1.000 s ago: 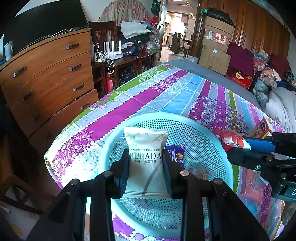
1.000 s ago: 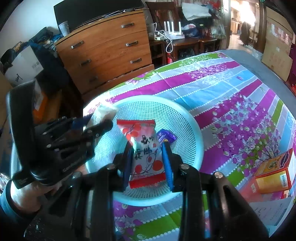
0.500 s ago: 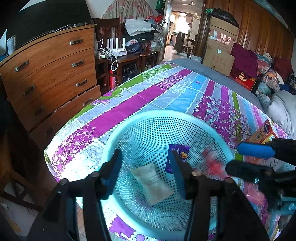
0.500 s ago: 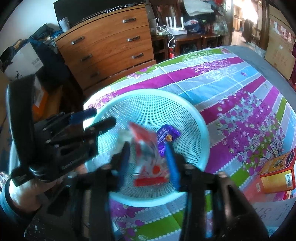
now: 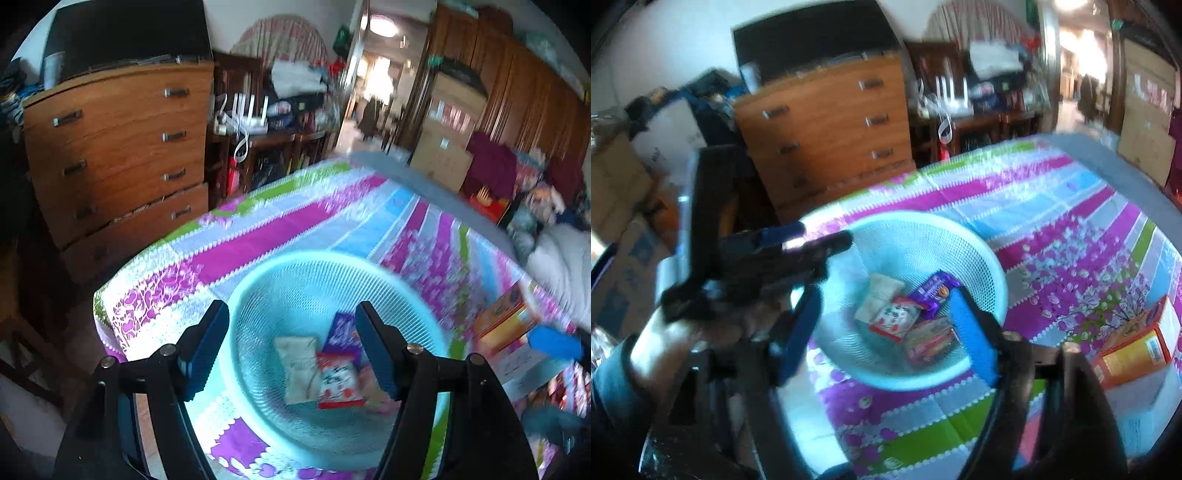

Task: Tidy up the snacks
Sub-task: 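Move both grippers back toward the snack pile on the bed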

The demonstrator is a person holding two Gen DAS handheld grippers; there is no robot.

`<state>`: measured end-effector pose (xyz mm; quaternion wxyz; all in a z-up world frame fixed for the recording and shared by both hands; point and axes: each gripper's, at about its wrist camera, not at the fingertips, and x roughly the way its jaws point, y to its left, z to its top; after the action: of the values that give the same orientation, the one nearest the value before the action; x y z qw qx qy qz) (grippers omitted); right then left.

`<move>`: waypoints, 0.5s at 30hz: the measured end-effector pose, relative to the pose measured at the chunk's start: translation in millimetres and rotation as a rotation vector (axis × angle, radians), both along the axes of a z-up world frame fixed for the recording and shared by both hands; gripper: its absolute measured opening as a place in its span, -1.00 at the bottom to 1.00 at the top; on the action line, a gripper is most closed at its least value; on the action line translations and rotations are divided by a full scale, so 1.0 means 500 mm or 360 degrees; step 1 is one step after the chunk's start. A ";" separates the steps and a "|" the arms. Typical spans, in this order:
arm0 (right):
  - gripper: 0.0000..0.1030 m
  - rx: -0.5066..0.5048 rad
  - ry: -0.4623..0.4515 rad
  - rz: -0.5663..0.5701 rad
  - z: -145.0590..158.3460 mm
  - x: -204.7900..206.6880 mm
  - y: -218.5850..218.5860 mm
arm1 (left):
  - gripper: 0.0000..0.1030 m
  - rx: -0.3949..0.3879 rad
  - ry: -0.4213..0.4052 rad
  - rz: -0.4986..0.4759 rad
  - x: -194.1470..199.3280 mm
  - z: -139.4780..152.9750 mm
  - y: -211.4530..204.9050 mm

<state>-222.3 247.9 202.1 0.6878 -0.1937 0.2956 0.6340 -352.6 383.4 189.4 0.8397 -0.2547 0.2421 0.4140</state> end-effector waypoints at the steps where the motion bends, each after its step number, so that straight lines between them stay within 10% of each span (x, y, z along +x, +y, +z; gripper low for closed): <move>1: 0.79 0.0057 -0.0015 -0.0016 0.005 -0.010 -0.036 | 0.46 0.0023 -0.0046 -0.0006 -0.005 0.014 -0.011; 6: 0.82 0.0129 -0.0009 -0.0093 -0.019 -0.043 -0.219 | 0.56 0.0215 -0.0260 -0.0177 0.002 0.095 -0.116; 15: 0.69 -0.0096 0.0061 -0.0576 -0.127 0.060 -0.508 | 0.60 0.0429 -0.0359 -0.1111 0.159 0.193 -0.464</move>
<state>-192.2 -6.1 138.4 0.7787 -0.1458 0.3577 0.4943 -272.9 151.6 285.8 0.9773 -0.0882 0.1638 0.1010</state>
